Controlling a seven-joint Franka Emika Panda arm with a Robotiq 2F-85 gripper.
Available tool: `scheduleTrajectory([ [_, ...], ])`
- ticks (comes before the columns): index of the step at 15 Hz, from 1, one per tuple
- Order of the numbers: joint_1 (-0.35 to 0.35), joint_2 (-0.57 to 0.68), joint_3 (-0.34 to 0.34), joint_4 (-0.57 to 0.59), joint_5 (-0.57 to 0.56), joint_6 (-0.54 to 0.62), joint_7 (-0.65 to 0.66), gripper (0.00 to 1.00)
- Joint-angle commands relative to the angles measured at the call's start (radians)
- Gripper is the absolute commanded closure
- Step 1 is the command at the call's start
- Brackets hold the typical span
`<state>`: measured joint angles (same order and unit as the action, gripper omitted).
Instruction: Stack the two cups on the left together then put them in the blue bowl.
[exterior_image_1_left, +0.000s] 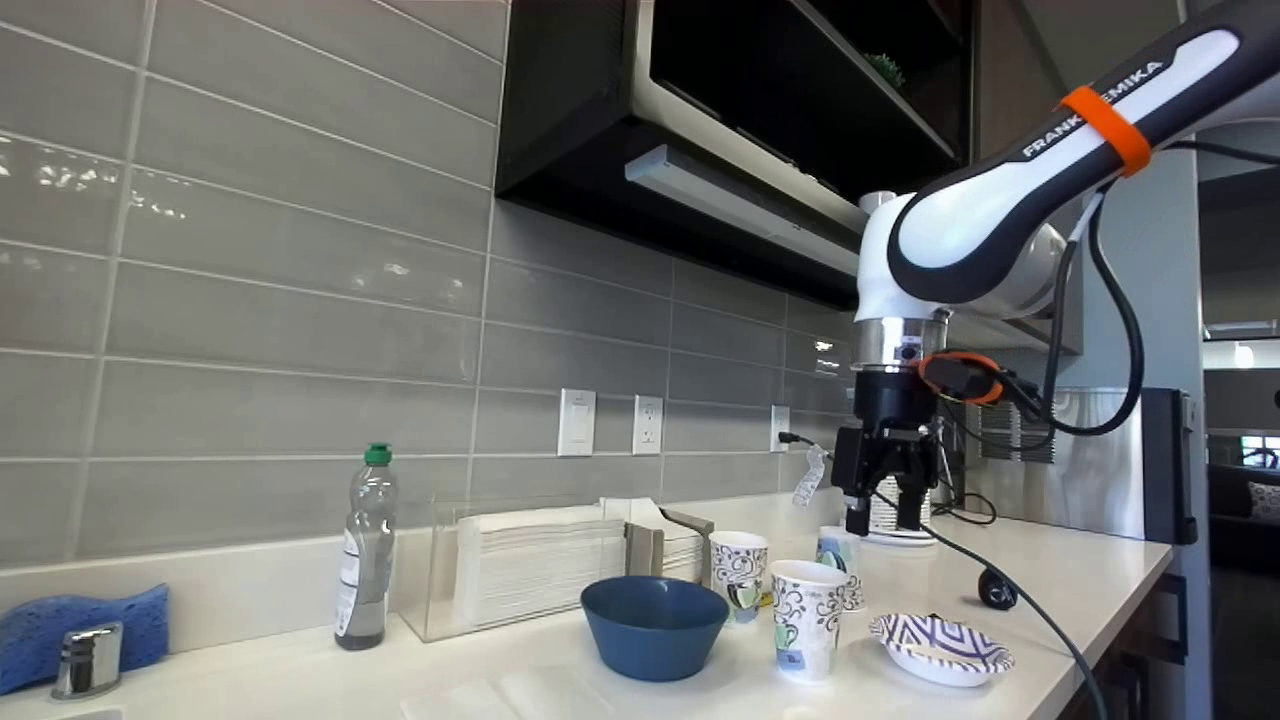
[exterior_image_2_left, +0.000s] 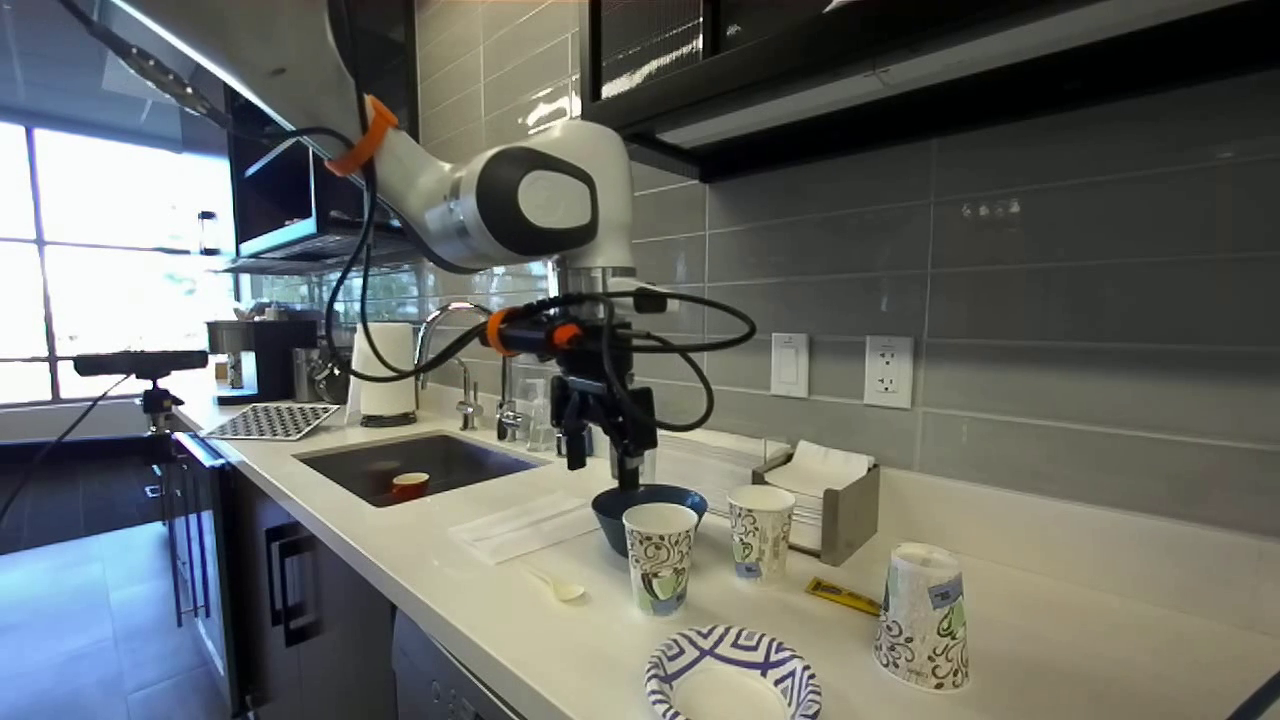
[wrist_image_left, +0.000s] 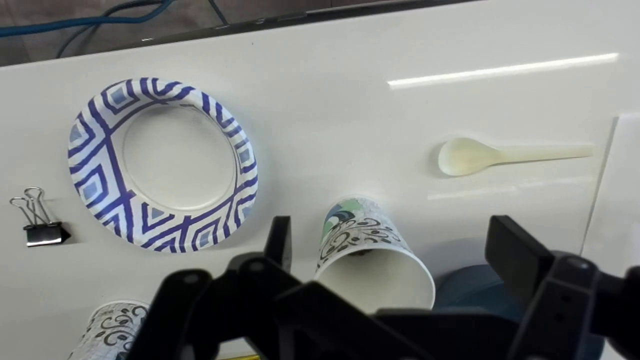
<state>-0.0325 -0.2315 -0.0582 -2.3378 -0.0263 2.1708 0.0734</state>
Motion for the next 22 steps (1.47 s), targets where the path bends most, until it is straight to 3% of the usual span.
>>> scheduleTrajectory([
  [1,-0.018,0.112,-0.003,0.086,0.015,-0.006,0.008,0.0],
  [13,-0.036,0.213,-0.021,0.122,0.037,0.119,0.012,0.0],
  [15,-0.039,0.217,-0.023,0.116,0.048,0.146,0.006,0.28],
  [21,-0.039,0.255,-0.024,0.121,0.095,0.197,0.001,0.7],
  [22,-0.04,0.263,-0.024,0.122,0.091,0.203,0.006,0.28],
])
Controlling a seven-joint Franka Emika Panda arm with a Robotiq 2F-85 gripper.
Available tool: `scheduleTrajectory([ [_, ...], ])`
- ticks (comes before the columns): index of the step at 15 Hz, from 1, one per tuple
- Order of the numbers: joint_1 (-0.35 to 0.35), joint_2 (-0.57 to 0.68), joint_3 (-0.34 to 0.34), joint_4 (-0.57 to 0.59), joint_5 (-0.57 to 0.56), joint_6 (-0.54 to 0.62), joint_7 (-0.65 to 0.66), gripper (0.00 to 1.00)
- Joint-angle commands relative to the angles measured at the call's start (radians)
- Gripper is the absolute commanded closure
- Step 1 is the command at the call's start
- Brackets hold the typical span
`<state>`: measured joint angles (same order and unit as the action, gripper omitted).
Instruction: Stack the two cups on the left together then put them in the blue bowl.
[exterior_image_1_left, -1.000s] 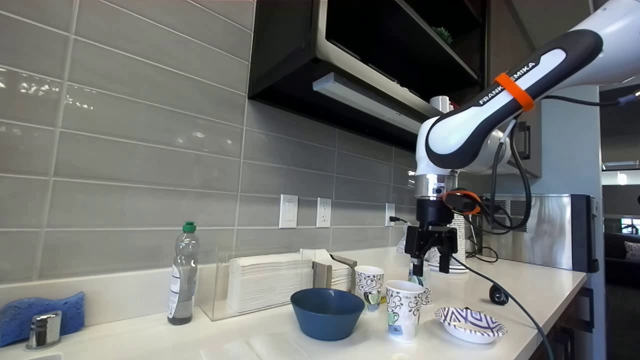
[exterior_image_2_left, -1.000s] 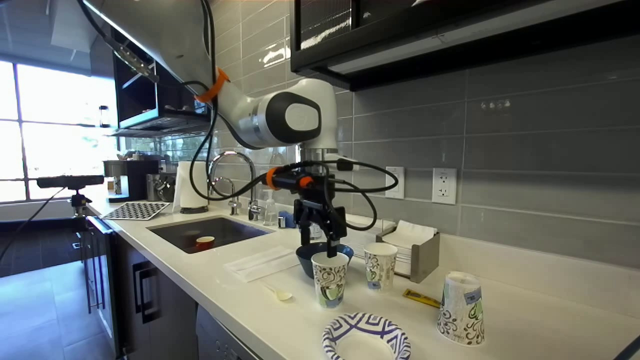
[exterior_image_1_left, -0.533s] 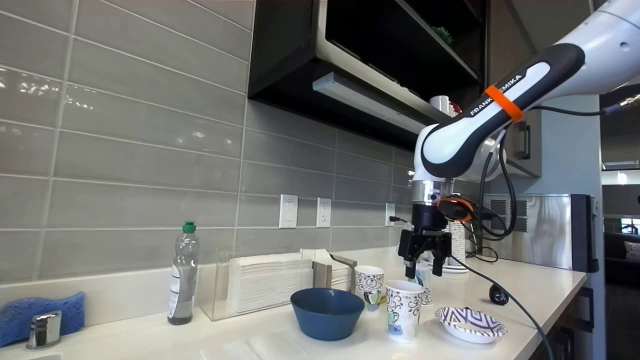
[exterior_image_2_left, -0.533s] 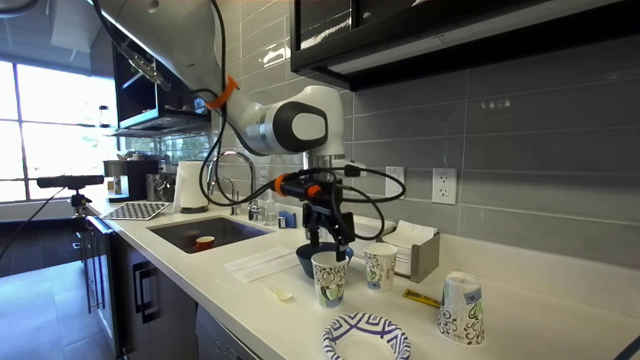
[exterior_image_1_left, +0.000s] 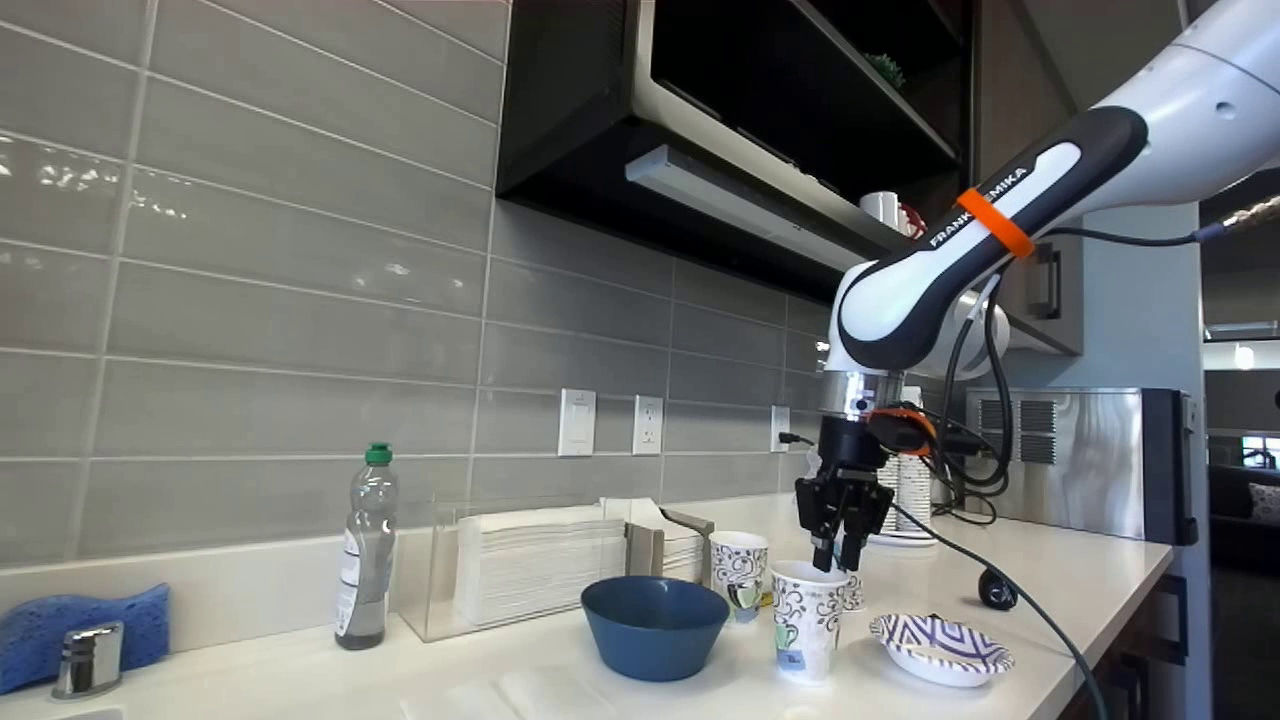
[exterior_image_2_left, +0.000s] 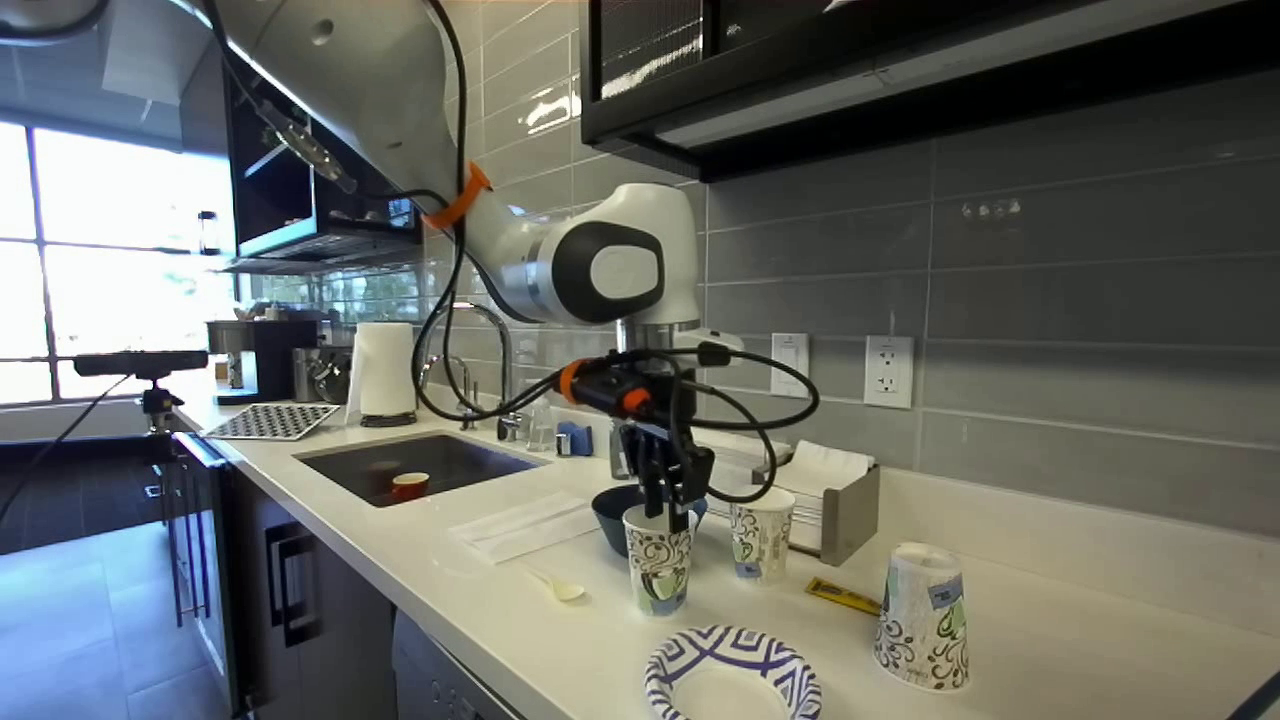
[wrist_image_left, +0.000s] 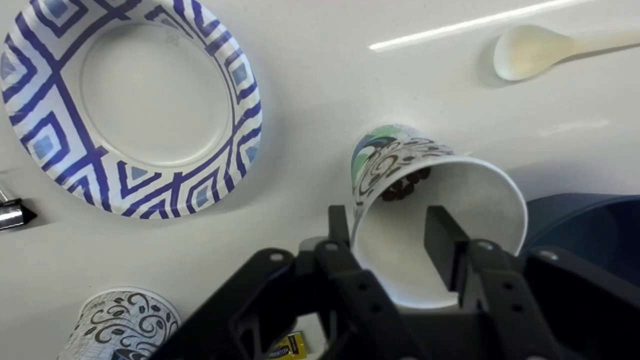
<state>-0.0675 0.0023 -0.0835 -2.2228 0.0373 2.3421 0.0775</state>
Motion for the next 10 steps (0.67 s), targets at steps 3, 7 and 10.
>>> scheduleTrajectory([
  [3,-0.004,0.05,0.002,0.009,0.03,0.041,0.001,0.27],
  [7,-0.004,0.062,0.002,0.009,0.019,0.063,0.014,0.74],
  [10,-0.003,0.06,0.002,0.01,0.019,0.07,0.024,0.96],
])
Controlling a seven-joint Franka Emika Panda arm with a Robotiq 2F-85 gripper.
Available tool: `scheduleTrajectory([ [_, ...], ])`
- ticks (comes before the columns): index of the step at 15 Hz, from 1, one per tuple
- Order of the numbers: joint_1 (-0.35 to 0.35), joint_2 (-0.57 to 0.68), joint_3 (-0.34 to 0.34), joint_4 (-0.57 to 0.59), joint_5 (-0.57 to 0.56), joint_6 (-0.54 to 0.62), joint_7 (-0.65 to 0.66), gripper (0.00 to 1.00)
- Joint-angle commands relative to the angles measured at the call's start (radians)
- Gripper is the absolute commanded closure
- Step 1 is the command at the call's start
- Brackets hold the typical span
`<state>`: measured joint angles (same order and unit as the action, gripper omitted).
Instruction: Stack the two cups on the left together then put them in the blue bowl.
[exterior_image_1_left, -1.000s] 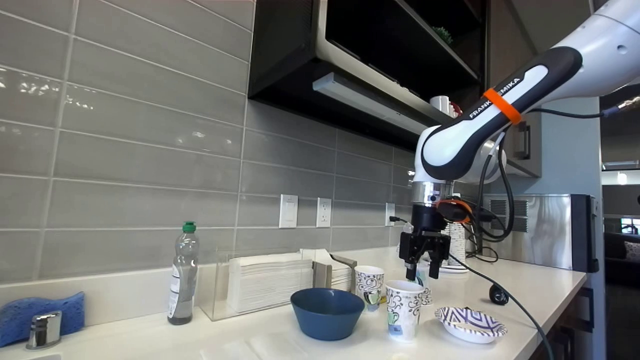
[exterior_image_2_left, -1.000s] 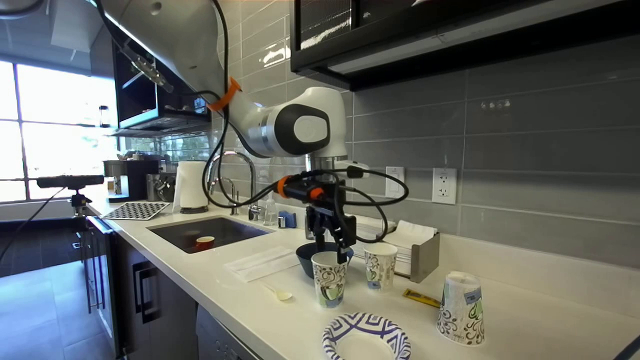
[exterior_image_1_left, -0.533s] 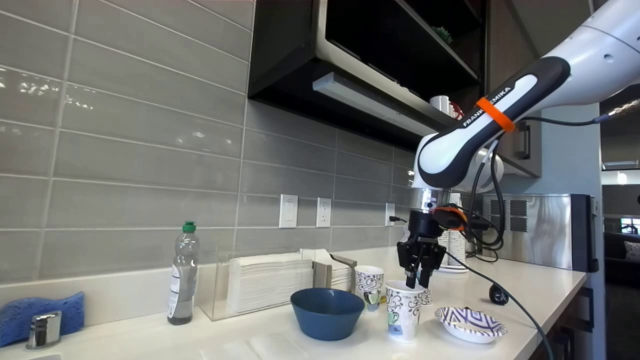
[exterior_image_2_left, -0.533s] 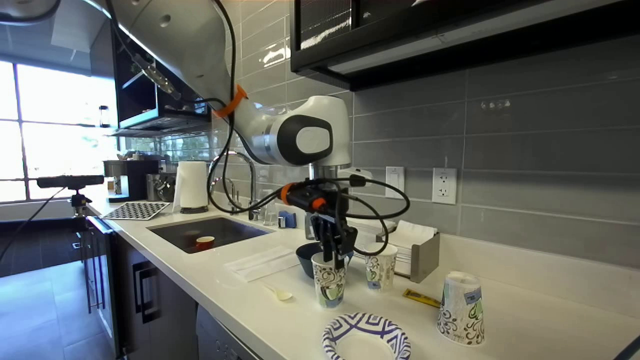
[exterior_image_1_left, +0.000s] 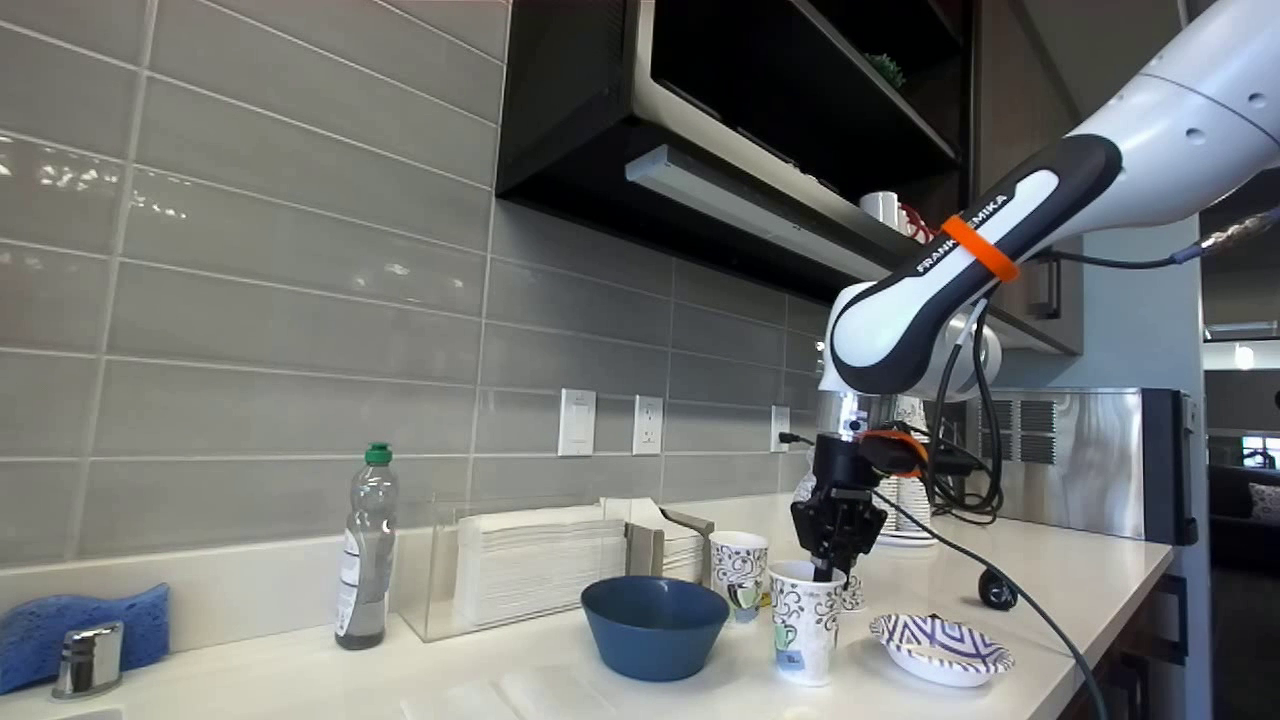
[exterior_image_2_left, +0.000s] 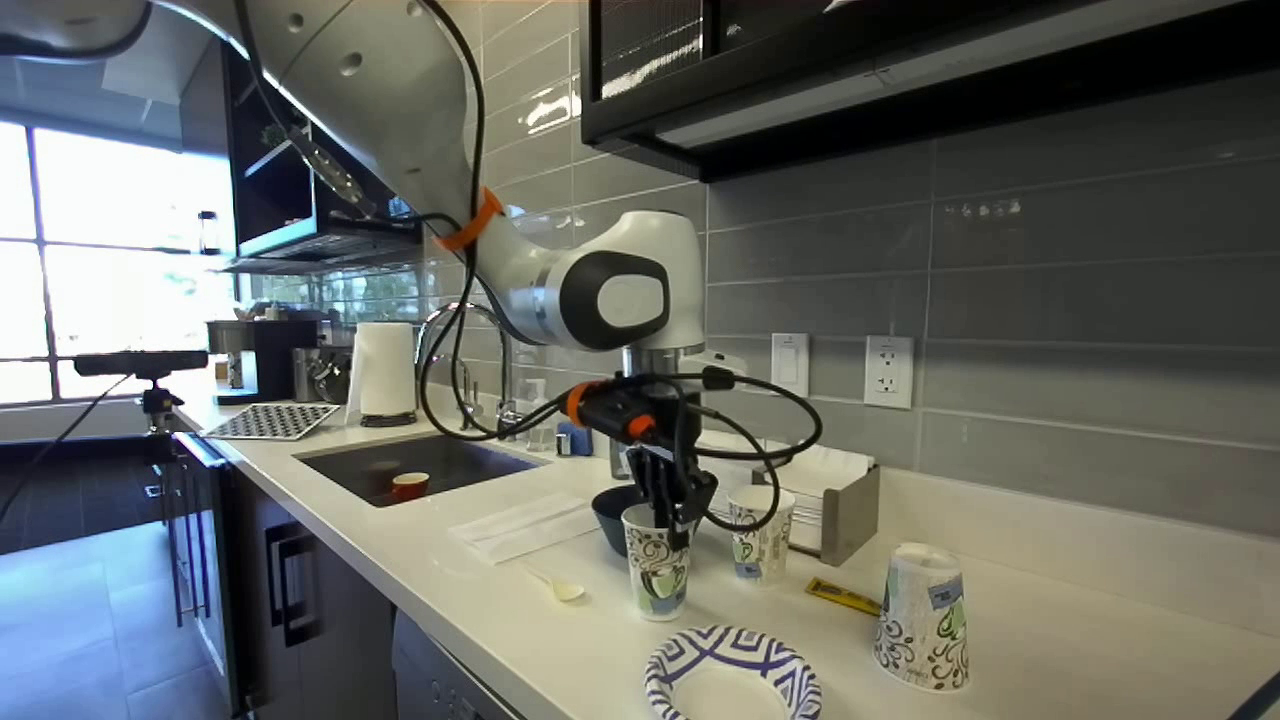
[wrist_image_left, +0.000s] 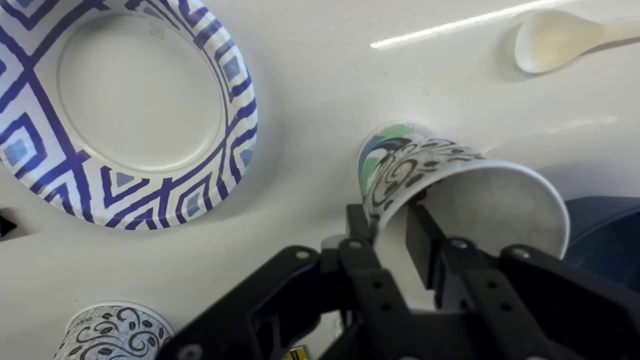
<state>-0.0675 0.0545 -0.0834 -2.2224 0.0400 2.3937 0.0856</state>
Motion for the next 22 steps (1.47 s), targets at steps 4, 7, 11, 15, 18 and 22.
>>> scheduleTrajectory([
  [4,-0.002,-0.023,0.003,0.006,0.01,0.004,0.034,1.0],
  [7,-0.002,-0.076,0.002,0.001,-0.002,-0.019,0.061,0.99],
  [11,-0.003,-0.167,0.009,0.022,-0.053,-0.091,0.131,0.99],
  [15,-0.01,-0.208,0.018,0.112,-0.062,-0.178,0.161,0.99],
  [18,-0.013,-0.177,0.013,0.203,-0.051,-0.203,0.152,0.99],
  [22,-0.02,-0.1,0.004,0.301,-0.037,-0.198,0.162,0.99],
])
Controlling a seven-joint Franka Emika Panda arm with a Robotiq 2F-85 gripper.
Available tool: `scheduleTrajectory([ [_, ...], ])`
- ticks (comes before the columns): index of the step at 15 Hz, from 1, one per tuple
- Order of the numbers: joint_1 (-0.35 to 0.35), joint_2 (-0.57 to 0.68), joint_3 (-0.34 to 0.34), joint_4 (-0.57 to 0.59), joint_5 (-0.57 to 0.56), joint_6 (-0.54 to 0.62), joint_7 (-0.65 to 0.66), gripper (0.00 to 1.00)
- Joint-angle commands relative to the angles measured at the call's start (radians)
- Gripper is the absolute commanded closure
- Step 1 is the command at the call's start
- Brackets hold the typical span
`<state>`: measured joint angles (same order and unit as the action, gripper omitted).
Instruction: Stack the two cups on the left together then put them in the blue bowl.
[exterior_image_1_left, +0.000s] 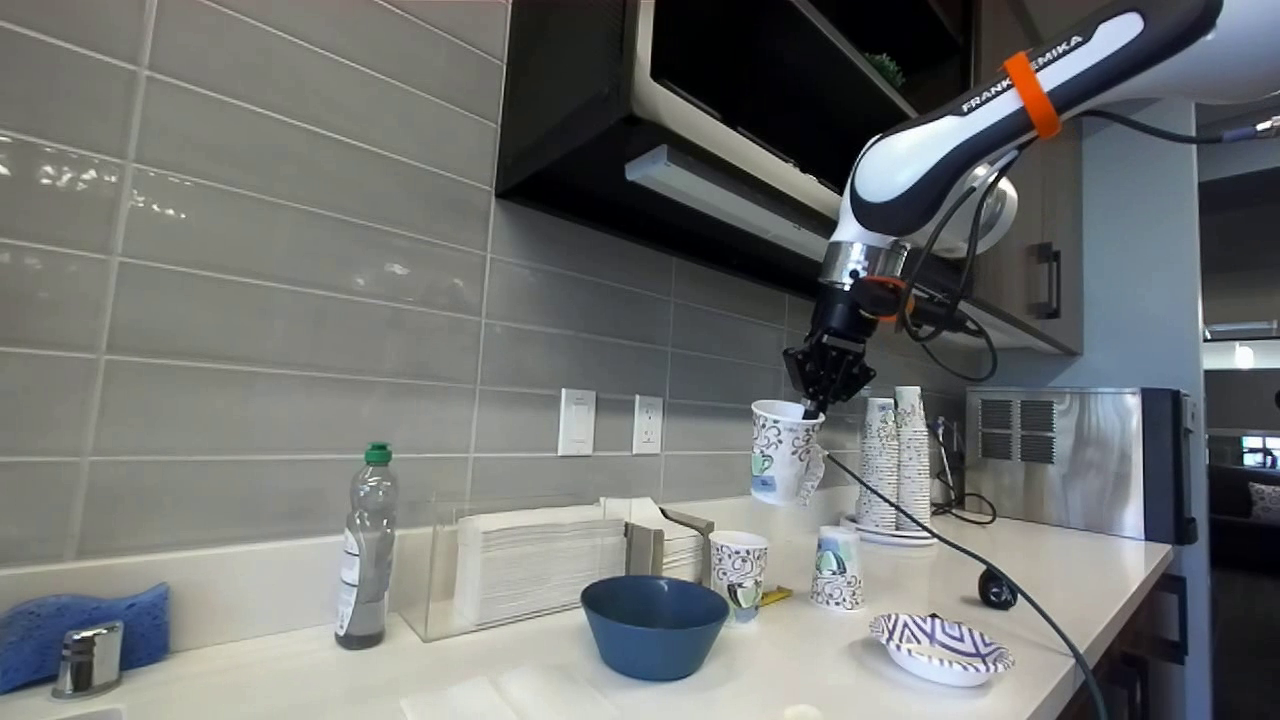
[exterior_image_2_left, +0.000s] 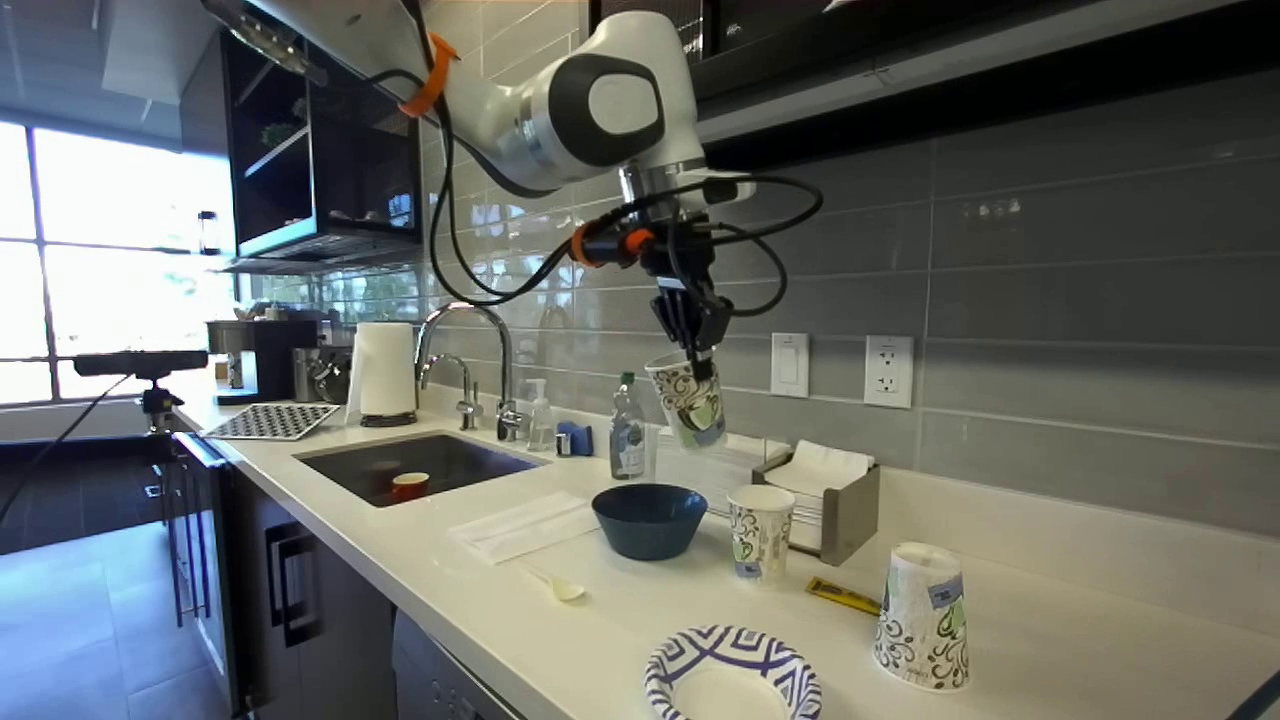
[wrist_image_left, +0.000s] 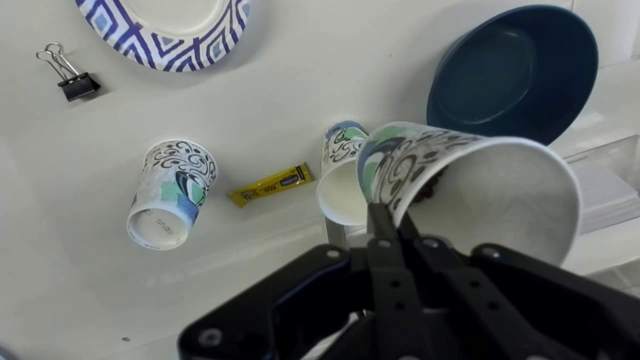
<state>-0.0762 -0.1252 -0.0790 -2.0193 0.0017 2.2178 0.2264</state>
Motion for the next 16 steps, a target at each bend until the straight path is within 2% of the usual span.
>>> scheduleTrajectory([
  [1,-0.012,0.104,-0.004,0.122,0.004,-0.02,0.019,0.99],
  [7,-0.02,0.233,-0.023,0.233,0.021,-0.03,0.014,0.99],
  [16,-0.029,0.349,-0.034,0.317,0.081,-0.054,0.003,0.99],
])
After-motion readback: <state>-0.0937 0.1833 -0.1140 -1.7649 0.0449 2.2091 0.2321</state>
